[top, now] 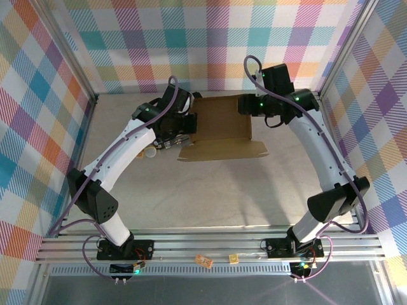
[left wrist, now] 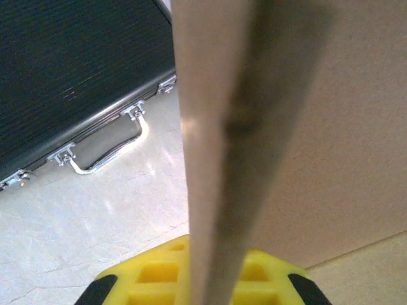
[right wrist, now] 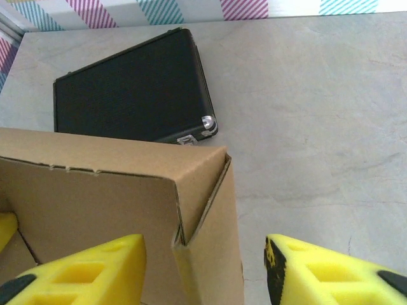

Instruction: Fold the paper box

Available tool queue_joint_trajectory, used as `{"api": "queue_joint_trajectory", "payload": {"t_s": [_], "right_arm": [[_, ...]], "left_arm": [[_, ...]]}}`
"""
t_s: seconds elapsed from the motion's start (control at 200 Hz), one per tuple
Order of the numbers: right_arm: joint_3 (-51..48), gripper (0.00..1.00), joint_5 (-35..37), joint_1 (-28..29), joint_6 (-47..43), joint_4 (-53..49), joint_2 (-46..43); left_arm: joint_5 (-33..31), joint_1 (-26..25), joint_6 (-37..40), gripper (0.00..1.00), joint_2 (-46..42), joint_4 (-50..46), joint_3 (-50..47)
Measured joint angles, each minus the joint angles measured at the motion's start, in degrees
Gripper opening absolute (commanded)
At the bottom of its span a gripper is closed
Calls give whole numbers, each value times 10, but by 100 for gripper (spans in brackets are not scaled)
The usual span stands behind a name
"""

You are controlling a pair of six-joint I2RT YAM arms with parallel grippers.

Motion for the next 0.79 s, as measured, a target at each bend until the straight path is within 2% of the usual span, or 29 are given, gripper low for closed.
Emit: {"api": "queue_joint_trajectory", "payload": {"t_s": [0.08,0.115,0.17,0.365,0.39,0.42,0.455,0.555,0.69,0.795], "right_arm": [[7,32,8,0,-1,5,9],[16,23,12,0,-3,6,17],[29,1,23,1,-6,8,30],[41,0,77,19,-18,5,53],[41,8,86,24,-19,5,53],[40,24,96,31,-22,5,53],[40,37,104,37,-24,6,53],[39,55,106,48,-27,10,52],[39,71,97,54,-22,8,43],[43,72,80,44,-5,2,28]], "left_arm": [[0,0,0,0,0,0,0],[1,0,0,0,0,0,0],[1,0,0,0,0,-1,0],[-3,0,-2,0,5,-17,17],[-3,1,-3,0,7,-23,20],[-5,1,-5,0,9,-30,25],[-5,2,-10,0,13,-36,29],[-2,7,-15,0,19,-39,36],[5,12,-16,0,21,-45,37],[11,17,-16,0,23,-47,40]]}}
